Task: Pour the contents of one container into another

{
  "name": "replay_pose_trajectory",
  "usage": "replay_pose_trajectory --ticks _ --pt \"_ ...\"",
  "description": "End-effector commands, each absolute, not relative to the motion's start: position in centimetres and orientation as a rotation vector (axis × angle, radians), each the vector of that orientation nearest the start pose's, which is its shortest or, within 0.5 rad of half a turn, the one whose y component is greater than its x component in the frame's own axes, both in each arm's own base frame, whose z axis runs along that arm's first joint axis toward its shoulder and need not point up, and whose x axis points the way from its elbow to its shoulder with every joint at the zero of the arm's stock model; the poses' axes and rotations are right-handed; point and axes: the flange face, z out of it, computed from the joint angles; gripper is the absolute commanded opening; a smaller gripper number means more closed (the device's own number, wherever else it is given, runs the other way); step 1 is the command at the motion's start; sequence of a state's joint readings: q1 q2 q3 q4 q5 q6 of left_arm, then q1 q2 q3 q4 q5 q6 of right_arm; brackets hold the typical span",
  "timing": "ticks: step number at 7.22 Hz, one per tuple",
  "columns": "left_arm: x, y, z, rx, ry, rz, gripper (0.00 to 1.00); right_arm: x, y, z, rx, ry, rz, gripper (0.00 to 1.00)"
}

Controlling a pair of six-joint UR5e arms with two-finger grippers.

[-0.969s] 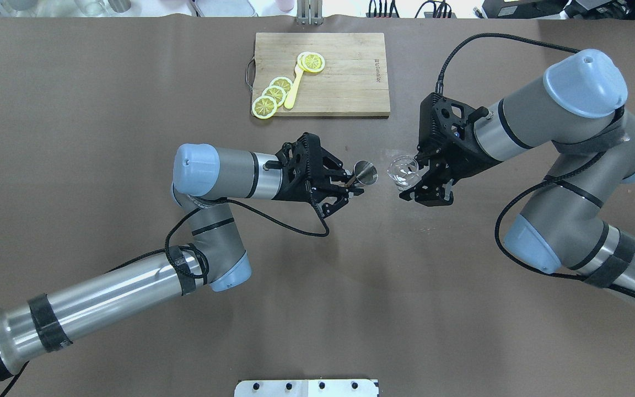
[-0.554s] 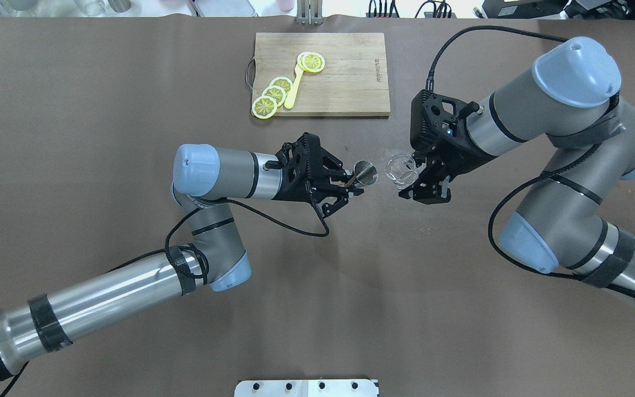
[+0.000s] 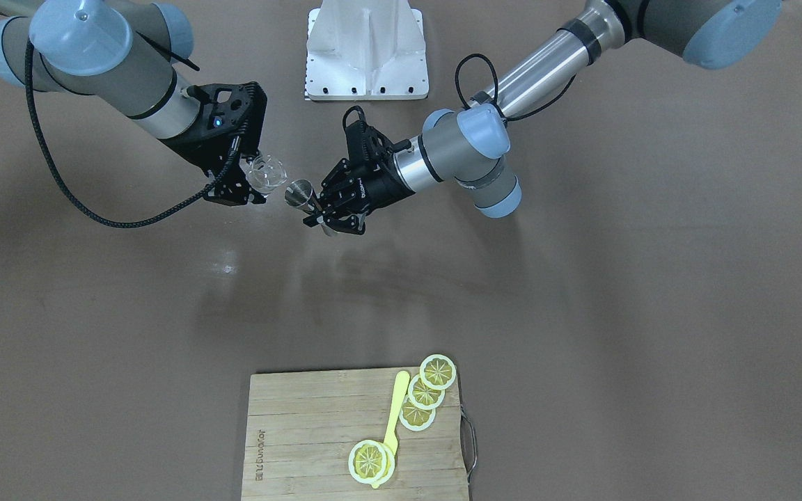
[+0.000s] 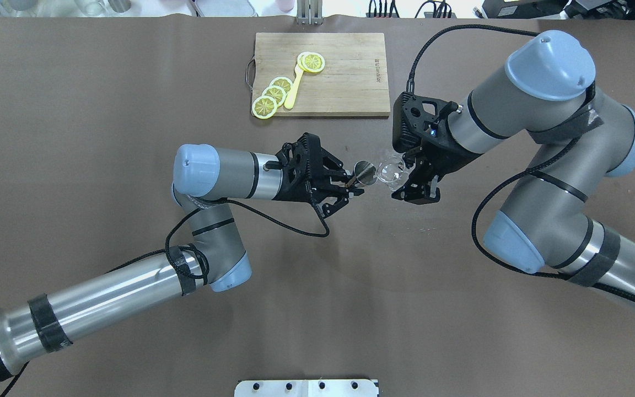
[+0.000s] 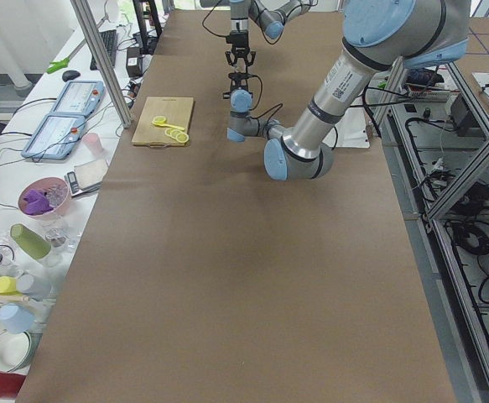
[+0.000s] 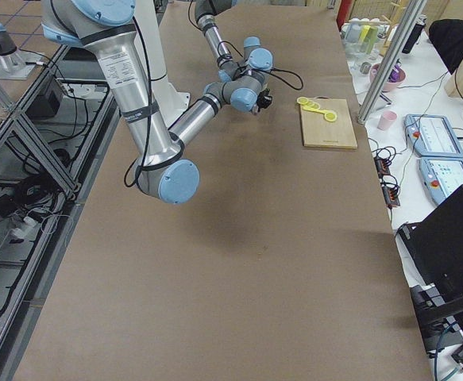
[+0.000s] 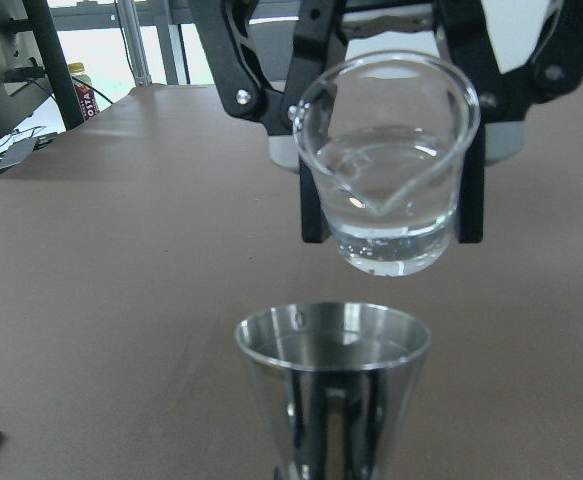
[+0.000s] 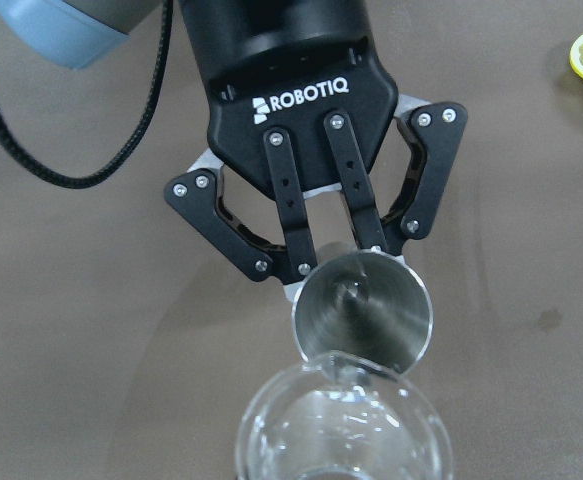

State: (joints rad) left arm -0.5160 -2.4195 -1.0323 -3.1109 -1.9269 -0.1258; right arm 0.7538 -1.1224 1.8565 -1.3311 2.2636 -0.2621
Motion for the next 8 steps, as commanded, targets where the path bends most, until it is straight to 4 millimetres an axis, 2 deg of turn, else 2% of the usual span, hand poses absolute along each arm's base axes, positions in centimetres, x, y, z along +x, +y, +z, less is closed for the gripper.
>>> replay_pose_trajectory --ticks 1,7,8 --pt "60.9 -45.7 20.2 1.456 1.293 0.963 0.00 -38.8 -45.9 24.1 0.753 -0.919 -1.309 0.00" --pt "61.1 -45.3 20.2 1.460 1.302 0.966 0.00 -39.5 -47.0 20.8 0.660 -0.822 -1.365 0.00" --pt "61.1 -45.3 20.1 1.462 1.302 0.966 0.00 -39.9 -46.7 20.9 0.652 -0.807 -1.379 0.00"
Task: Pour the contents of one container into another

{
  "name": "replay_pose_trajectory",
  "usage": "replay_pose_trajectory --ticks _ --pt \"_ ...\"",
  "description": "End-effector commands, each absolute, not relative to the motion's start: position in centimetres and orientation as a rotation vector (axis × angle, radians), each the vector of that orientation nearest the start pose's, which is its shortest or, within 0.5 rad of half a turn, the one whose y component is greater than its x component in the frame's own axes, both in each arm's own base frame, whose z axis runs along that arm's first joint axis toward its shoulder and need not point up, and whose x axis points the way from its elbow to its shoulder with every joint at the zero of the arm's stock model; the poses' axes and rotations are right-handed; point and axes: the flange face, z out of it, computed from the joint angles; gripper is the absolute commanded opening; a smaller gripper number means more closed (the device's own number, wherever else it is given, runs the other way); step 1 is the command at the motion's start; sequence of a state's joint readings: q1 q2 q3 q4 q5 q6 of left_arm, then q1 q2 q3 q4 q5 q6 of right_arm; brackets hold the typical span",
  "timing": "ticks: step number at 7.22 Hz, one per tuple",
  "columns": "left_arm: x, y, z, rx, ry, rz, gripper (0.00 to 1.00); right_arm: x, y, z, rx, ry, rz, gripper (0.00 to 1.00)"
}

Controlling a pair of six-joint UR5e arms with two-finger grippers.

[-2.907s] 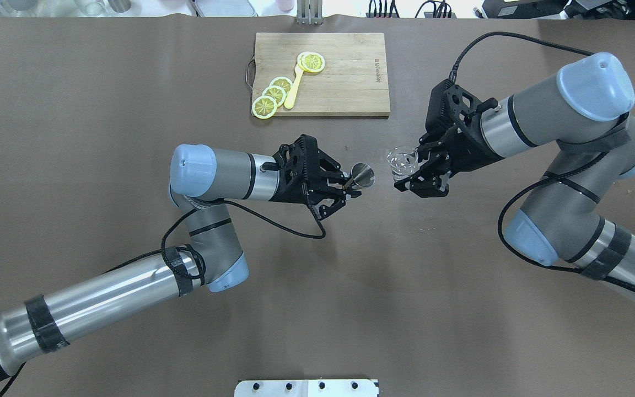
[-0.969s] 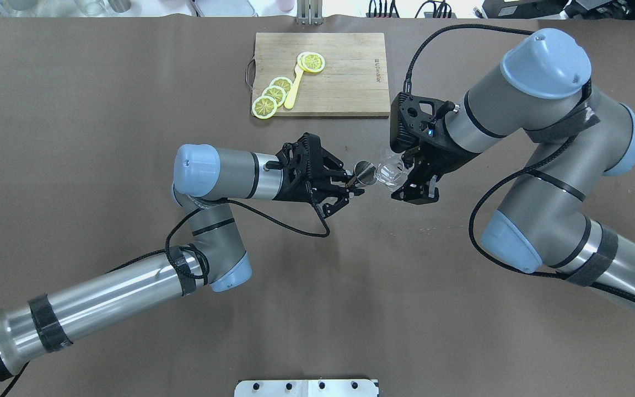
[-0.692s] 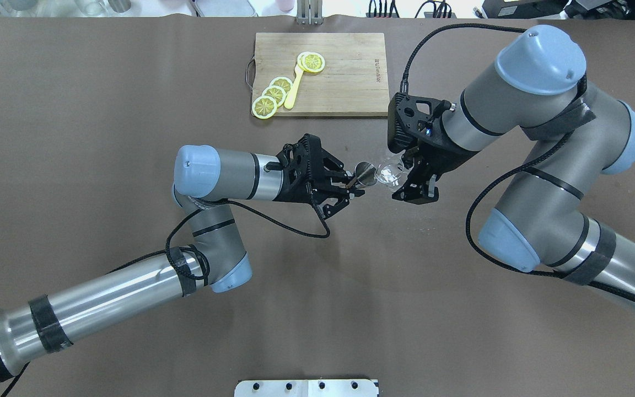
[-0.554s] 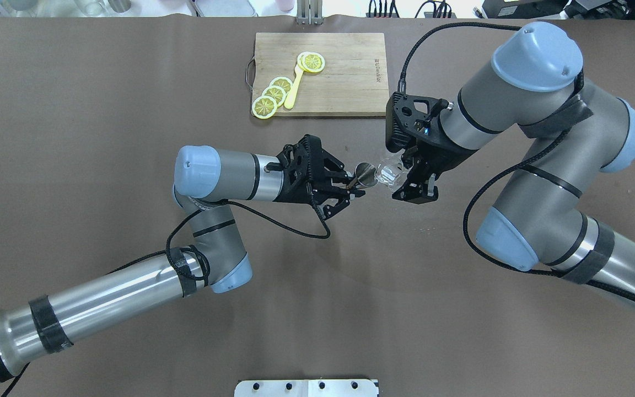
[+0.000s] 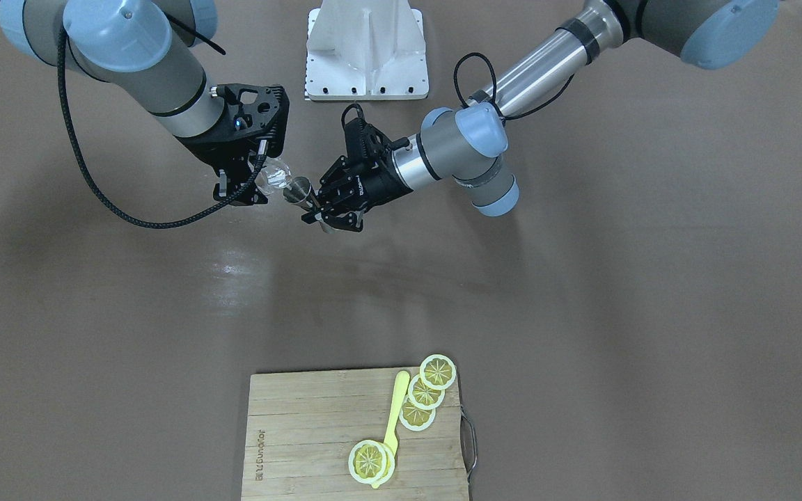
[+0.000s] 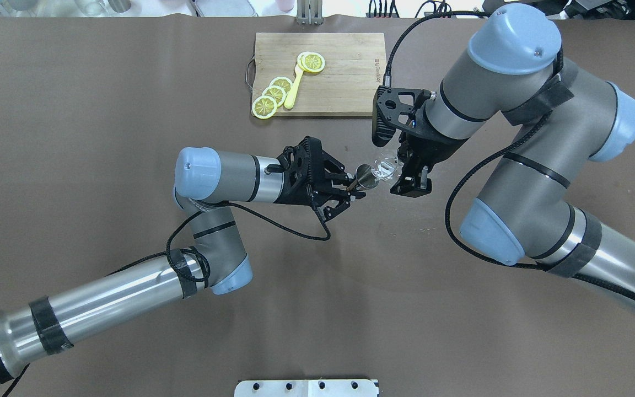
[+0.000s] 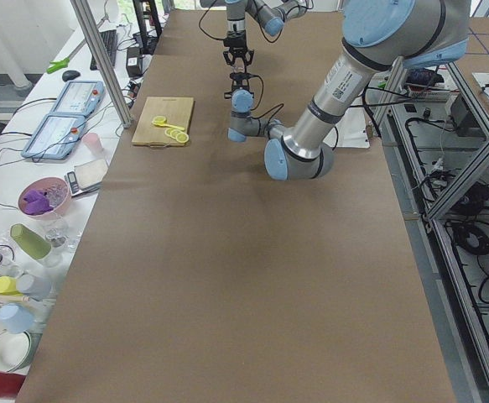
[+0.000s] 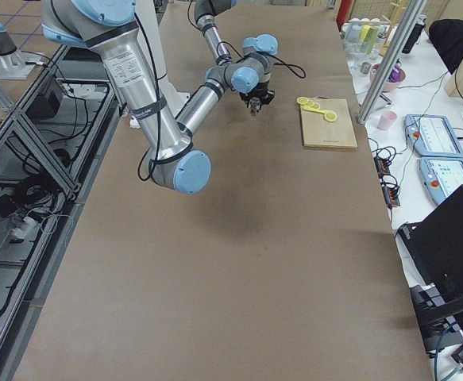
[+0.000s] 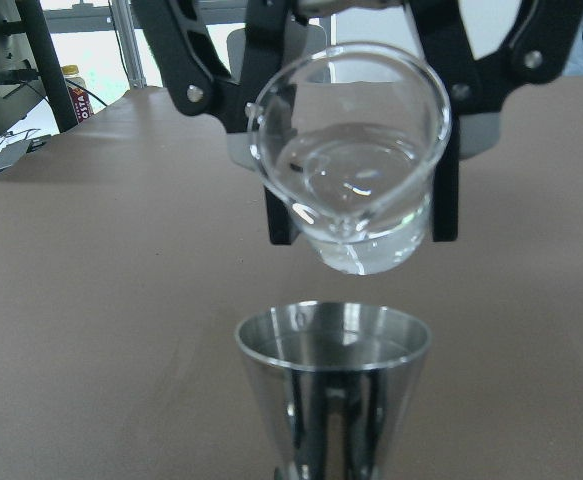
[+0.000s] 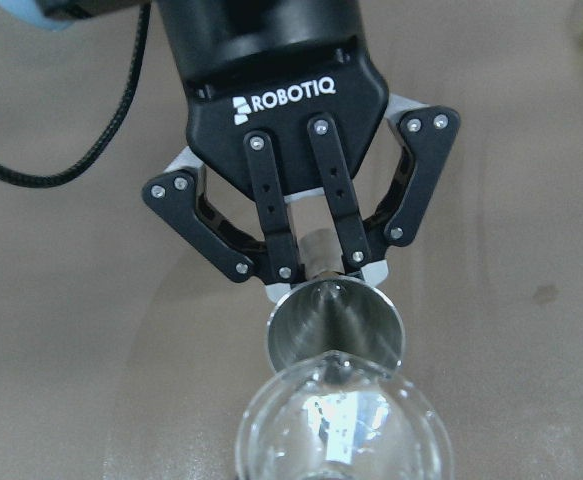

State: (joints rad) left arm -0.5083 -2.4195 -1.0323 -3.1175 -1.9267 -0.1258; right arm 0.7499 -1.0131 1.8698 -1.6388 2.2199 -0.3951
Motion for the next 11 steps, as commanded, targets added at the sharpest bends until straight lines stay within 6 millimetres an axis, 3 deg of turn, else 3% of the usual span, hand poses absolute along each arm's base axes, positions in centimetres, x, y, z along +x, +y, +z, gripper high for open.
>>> replay_pose_trajectory --ticks 1,11 --pt "61.1 -45.2 20.2 1.459 1.303 0.967 0.00 -40.2 -46.5 21.2 0.644 -0.801 -1.384 0.00" --pt "61.2 -45.0 20.0 1.469 1.304 0.959 0.00 -40.7 -46.8 19.8 0.576 -0.722 -1.477 0.00"
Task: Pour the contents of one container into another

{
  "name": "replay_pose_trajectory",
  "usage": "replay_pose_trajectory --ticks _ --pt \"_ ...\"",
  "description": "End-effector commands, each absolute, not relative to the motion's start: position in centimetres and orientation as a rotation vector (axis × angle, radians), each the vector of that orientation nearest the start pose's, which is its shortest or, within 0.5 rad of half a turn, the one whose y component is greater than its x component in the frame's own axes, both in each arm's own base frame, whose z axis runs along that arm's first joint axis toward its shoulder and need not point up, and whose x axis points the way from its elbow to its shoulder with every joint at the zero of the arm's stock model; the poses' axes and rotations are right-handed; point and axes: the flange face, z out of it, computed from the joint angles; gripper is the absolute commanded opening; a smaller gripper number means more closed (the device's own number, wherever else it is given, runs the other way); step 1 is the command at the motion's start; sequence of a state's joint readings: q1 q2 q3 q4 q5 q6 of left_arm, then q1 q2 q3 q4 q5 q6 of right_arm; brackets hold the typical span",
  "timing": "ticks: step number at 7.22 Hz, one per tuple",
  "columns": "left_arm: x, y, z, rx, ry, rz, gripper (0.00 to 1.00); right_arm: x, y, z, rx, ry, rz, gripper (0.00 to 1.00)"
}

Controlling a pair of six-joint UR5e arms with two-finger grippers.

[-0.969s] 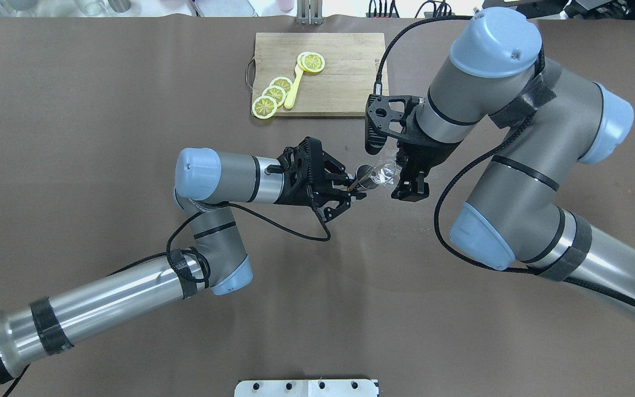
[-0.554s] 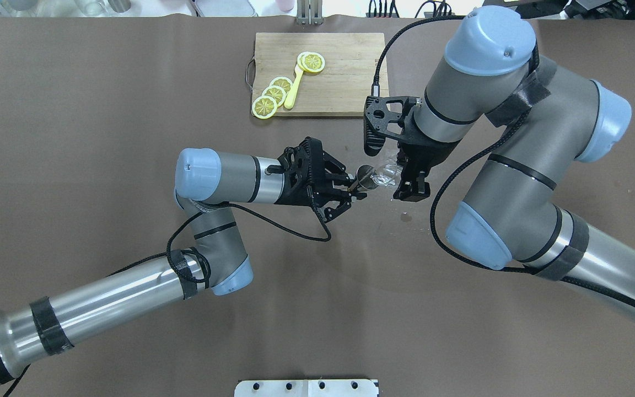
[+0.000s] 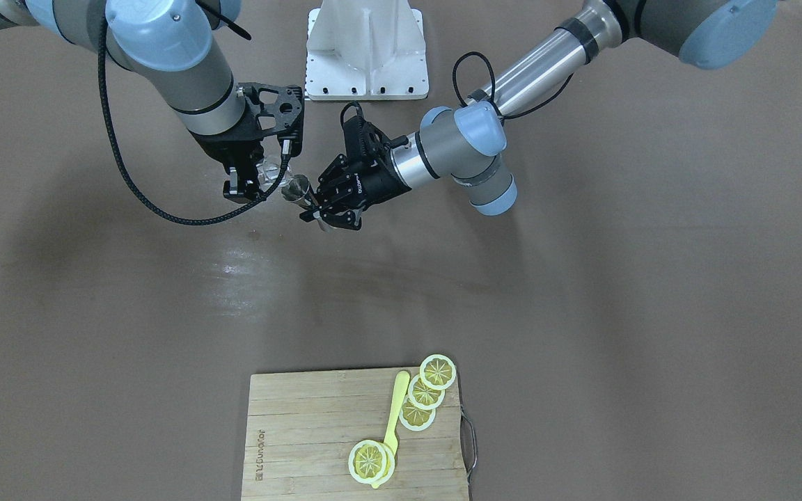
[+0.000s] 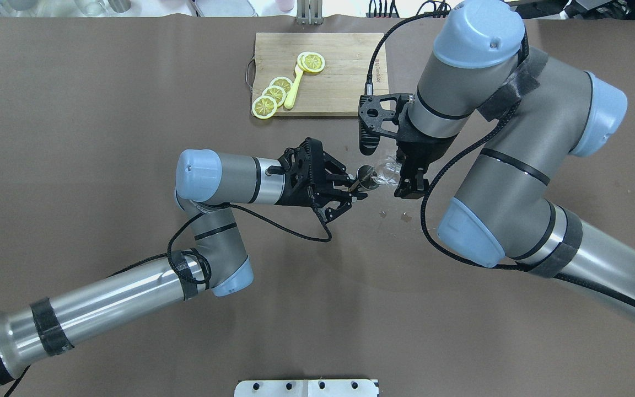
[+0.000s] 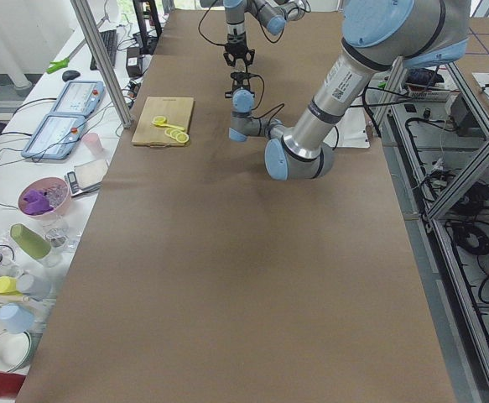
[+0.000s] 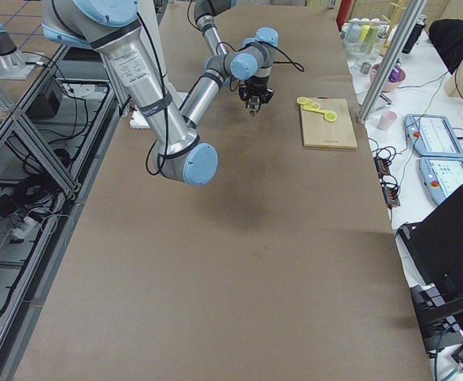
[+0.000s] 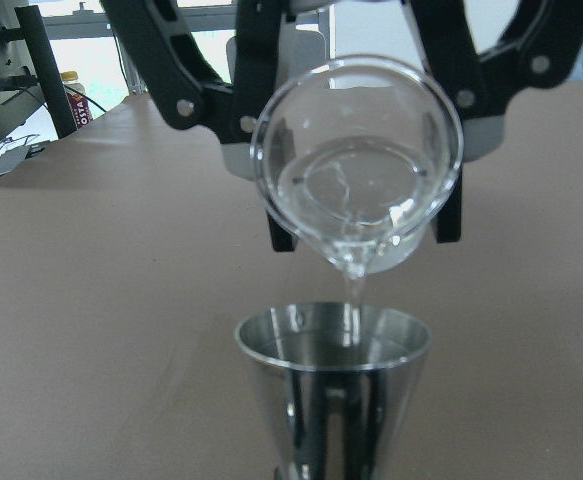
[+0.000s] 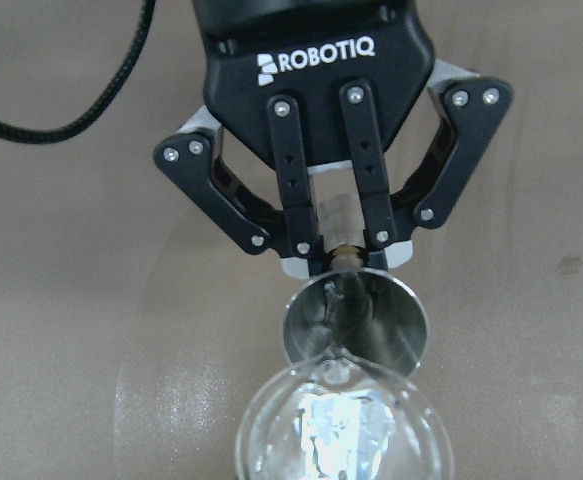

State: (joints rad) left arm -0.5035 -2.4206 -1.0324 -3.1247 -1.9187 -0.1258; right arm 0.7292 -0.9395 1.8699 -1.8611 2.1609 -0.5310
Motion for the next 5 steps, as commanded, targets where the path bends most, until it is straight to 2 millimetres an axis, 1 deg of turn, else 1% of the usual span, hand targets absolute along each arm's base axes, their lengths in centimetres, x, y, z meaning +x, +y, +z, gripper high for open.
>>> replay_pose_trajectory --ticks 1,3,4,5 --pt "61.2 -45.0 20.0 1.471 1.303 0.956 0.00 -40.7 -46.8 19.8 0.577 -0.722 -1.479 0.00" --pt "61.2 -45.0 20.0 1.476 1.304 0.954 0.00 -40.6 -46.8 19.6 0.582 -0.722 -1.478 0.00" --pt "61.2 -45.0 20.0 1.475 1.305 0.953 0.00 -40.2 -46.6 19.7 0.594 -0.720 -1.479 0.00" --pt "61.2 -45.0 20.0 1.477 1.302 0.951 0.00 -39.6 -46.2 19.3 0.612 -0.722 -1.479 0.00"
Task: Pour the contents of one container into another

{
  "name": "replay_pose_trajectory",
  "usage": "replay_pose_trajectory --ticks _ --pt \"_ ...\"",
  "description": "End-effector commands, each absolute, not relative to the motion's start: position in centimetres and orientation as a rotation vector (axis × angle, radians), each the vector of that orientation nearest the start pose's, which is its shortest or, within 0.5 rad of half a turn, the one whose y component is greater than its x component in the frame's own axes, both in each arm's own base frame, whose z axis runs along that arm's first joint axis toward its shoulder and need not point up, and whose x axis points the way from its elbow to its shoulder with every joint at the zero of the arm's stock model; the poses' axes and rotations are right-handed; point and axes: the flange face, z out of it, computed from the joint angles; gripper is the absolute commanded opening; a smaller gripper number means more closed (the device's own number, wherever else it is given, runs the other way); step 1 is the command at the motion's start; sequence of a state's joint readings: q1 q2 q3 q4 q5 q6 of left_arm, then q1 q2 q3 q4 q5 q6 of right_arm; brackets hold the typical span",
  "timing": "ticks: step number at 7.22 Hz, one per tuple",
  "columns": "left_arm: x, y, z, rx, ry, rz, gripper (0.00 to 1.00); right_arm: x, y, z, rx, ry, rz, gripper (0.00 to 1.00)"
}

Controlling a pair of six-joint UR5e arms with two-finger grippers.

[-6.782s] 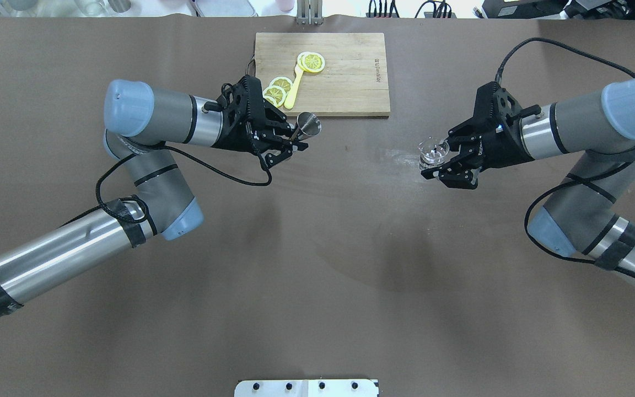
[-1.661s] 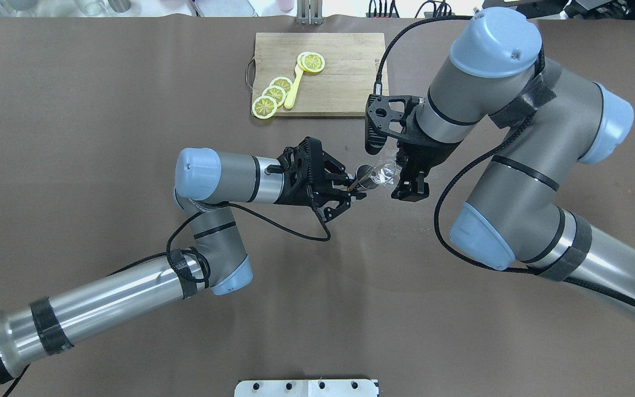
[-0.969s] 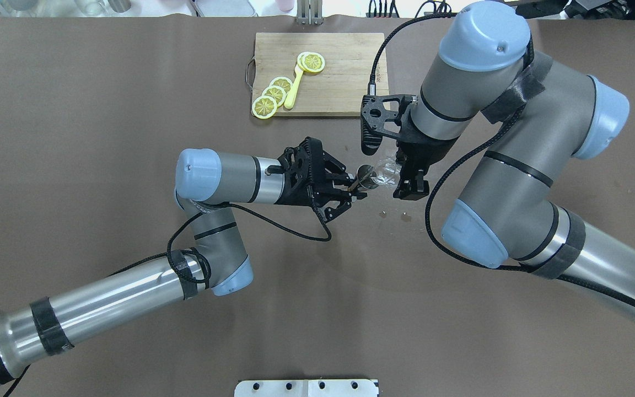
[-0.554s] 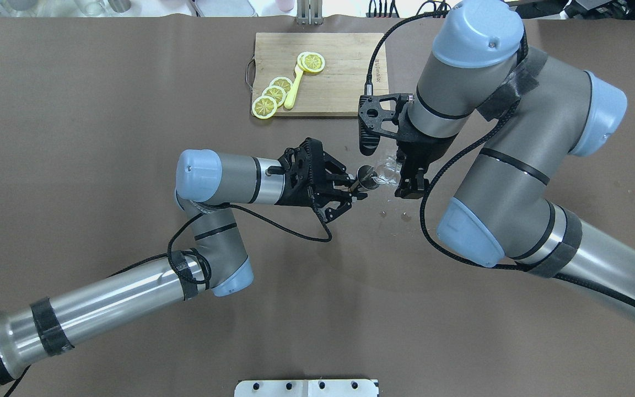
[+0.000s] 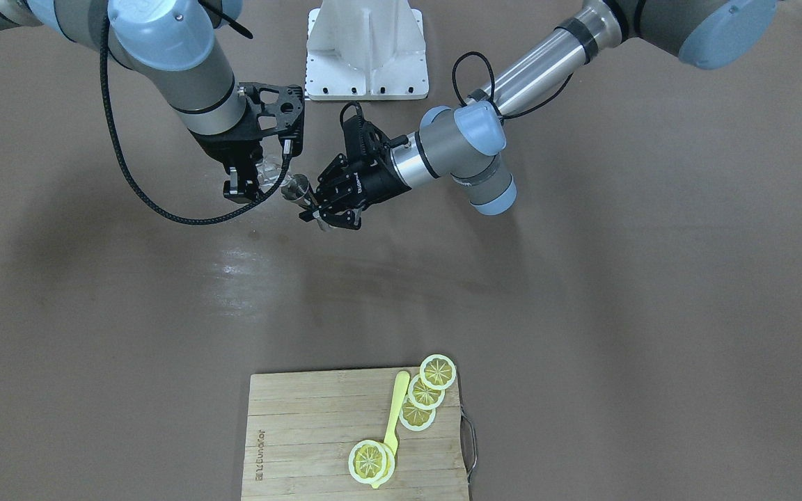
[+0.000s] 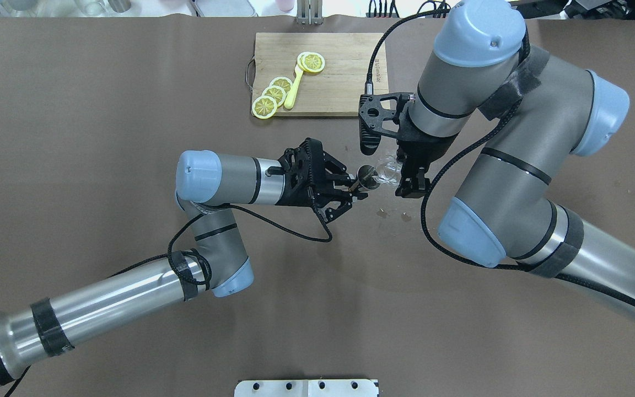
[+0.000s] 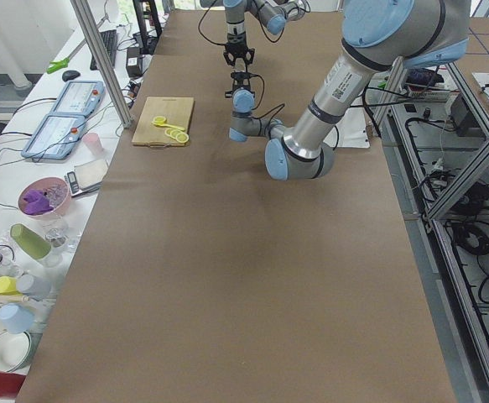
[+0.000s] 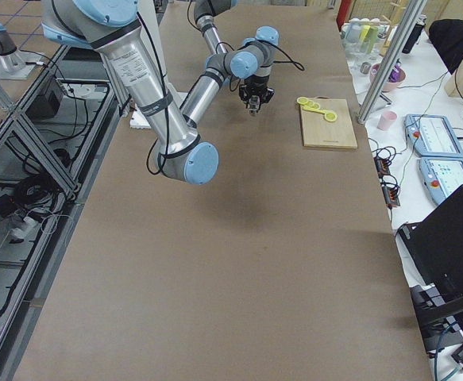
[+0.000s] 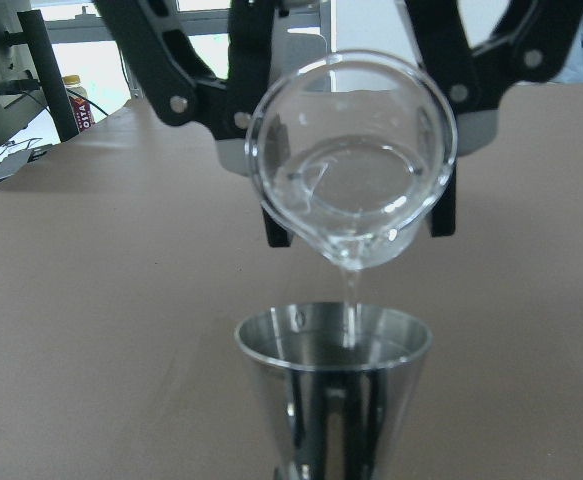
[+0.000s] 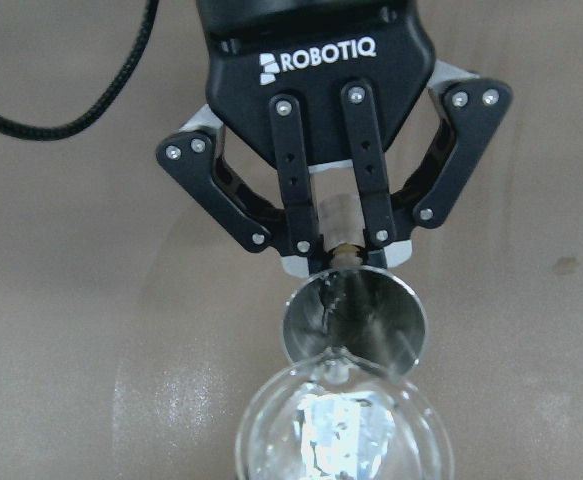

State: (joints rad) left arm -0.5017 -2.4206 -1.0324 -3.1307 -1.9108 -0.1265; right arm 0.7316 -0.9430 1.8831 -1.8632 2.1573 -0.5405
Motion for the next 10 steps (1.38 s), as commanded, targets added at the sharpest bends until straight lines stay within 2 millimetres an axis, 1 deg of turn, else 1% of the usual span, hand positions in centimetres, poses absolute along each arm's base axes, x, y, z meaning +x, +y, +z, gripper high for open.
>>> replay_pose_trajectory --ticks 1,2,4,5,6,7,8,9,10 --pt "61.2 -45.0 20.0 1.480 1.301 0.948 0.00 -39.3 -46.0 19.6 0.612 -0.721 -1.476 0.00" --pt "61.1 -45.0 20.0 1.481 1.302 0.945 0.00 -38.9 -45.6 19.7 0.625 -0.726 -1.471 0.00" --pt "61.1 -45.0 20.0 1.482 1.302 0.945 0.00 -38.0 -45.2 20.2 0.720 -0.763 -1.401 0.00" --pt "61.0 -45.0 19.8 1.481 1.309 0.939 0.00 -37.5 -45.1 21.0 0.740 -0.780 -1.363 0.00" --pt "60.7 -44.9 19.4 1.488 1.316 0.915 0.00 -36.5 -45.0 22.4 0.764 -0.795 -1.330 0.00" --pt "60.1 -45.2 19.2 1.509 1.299 0.881 0.00 -35.3 -44.8 23.9 0.752 -0.813 -1.266 0.00" --pt "59.4 -45.1 19.3 1.512 1.302 0.865 0.00 -34.0 -44.6 27.0 0.746 -0.823 -1.211 0.00" --pt "58.2 -44.7 20.9 1.500 1.297 0.820 0.00 -32.6 -43.8 30.3 0.755 -0.841 -1.162 0.00" --pt "56.5 -44.7 22.9 1.493 1.280 0.800 0.00 -30.6 -43.1 33.7 0.746 -0.863 -1.083 0.00"
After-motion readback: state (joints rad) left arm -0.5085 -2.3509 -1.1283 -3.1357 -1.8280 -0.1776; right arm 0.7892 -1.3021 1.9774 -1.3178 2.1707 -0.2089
